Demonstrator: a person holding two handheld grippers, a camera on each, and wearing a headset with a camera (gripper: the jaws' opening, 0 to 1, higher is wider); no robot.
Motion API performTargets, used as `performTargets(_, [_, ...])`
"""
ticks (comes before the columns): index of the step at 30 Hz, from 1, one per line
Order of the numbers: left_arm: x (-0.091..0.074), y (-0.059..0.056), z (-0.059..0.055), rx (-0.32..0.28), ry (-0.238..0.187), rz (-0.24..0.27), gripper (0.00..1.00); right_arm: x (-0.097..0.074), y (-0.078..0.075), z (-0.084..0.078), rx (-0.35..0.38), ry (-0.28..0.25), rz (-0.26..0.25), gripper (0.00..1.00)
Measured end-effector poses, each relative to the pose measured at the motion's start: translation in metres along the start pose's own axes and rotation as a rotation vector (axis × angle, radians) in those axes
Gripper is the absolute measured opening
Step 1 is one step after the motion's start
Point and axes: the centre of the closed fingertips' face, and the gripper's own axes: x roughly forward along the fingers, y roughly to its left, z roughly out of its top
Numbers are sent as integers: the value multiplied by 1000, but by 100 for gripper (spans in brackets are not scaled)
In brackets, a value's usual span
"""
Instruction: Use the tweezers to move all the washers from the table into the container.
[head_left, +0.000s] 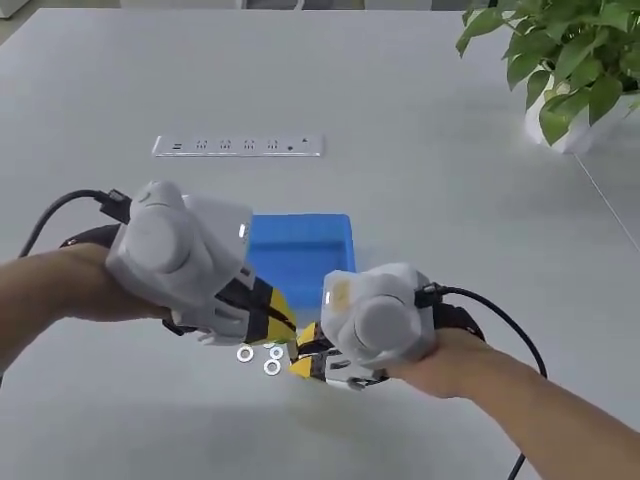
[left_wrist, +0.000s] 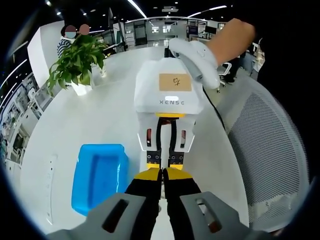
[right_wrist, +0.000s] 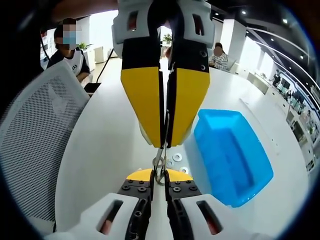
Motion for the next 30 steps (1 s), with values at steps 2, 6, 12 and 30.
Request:
performTargets(2, [-1, -2, 0, 6, 10, -3, 6, 0, 0, 0, -6, 5, 0, 10])
performTargets(6, [-4, -2, -2, 11, 21, -3, 6, -3, 2, 2, -6, 5, 2, 10])
performTargets(12, [-9, 0, -1, 18, 24, -4, 6, -7, 3, 8, -8, 2, -2, 10])
performTargets(30, [-38, 1, 25, 38, 10, 6, 6, -33, -5, 35, -22, -10, -24, 10])
